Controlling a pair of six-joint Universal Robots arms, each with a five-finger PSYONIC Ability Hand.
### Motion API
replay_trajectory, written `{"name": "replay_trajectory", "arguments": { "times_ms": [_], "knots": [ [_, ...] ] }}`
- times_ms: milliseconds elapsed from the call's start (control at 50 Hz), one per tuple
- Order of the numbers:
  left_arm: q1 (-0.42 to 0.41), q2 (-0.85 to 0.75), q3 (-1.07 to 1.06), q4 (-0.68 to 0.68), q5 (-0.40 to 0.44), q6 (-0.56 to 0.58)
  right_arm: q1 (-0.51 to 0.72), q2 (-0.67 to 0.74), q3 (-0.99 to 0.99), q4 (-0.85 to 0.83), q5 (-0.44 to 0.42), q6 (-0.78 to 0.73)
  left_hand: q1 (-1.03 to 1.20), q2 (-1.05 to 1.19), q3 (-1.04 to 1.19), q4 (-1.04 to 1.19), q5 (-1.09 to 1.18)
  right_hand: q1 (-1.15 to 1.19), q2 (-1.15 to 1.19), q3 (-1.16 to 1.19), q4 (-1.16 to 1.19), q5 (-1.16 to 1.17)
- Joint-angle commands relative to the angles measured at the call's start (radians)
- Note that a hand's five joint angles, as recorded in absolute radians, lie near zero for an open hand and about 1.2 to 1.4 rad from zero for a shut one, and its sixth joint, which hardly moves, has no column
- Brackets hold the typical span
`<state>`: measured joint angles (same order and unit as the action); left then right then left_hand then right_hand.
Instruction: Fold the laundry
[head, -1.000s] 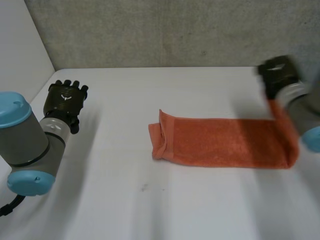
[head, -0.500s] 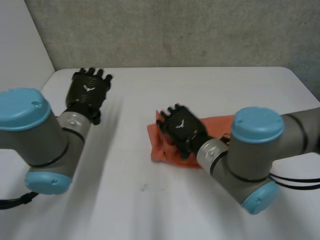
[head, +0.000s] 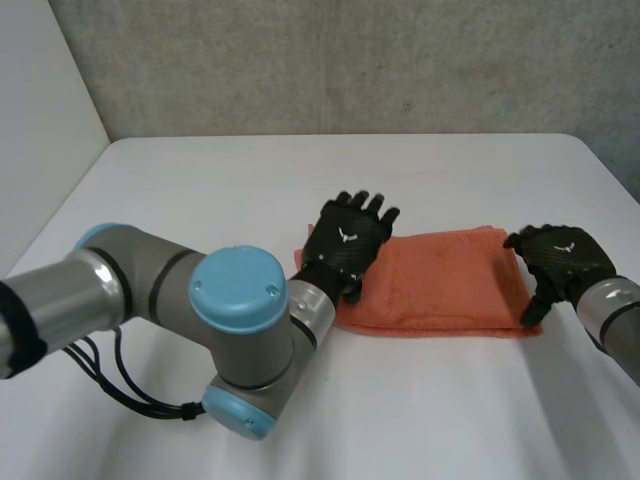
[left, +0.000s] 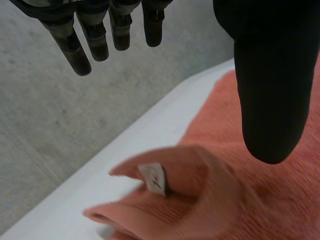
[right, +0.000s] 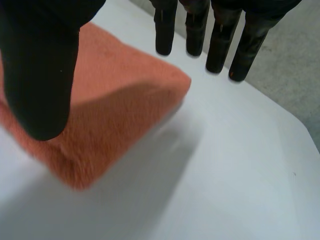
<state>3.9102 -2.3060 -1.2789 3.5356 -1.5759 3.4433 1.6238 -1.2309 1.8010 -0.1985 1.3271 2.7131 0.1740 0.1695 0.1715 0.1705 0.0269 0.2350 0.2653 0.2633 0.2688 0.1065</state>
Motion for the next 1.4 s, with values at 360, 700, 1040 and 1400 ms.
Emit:
{"name": "replay_trajectory", "arguments": {
  "times_ms": [360, 700, 1040, 1400],
  "knots": [
    [0.037, 0.003, -0.054, -0.006, -0.125, 0.007, -0.036, 0.042, 0.066, -0.012, -0.046, -0.036, 0.028, 0.032, 0.030, 0.031, 0.000, 0.293, 0.263, 0.265, 0.259, 0.247],
    [0.038, 0.152, -0.175, -0.009, -0.128, 0.004, -0.033, 0.088, 0.004, -0.061, -0.032, -0.053, 0.016, 0.020, 0.019, 0.020, -0.011, 1.161, 1.131, 1.133, 1.127, 1.115],
    [0.181, 0.387, -0.370, -0.015, -0.193, -0.004, 0.577, 0.238, -0.503, 0.067, 0.028, -0.068, 0.004, 0.009, 0.007, 0.008, -0.023, 1.161, 1.131, 1.133, 1.127, 1.115],
    [0.216, 0.387, -0.324, -0.003, -0.180, -0.012, 0.689, 0.324, -0.612, 0.059, 0.098, -0.091, 0.001, 0.005, 0.003, 0.004, -0.027, -0.060, -0.091, -0.089, -0.094, -0.107]
  ]
}}
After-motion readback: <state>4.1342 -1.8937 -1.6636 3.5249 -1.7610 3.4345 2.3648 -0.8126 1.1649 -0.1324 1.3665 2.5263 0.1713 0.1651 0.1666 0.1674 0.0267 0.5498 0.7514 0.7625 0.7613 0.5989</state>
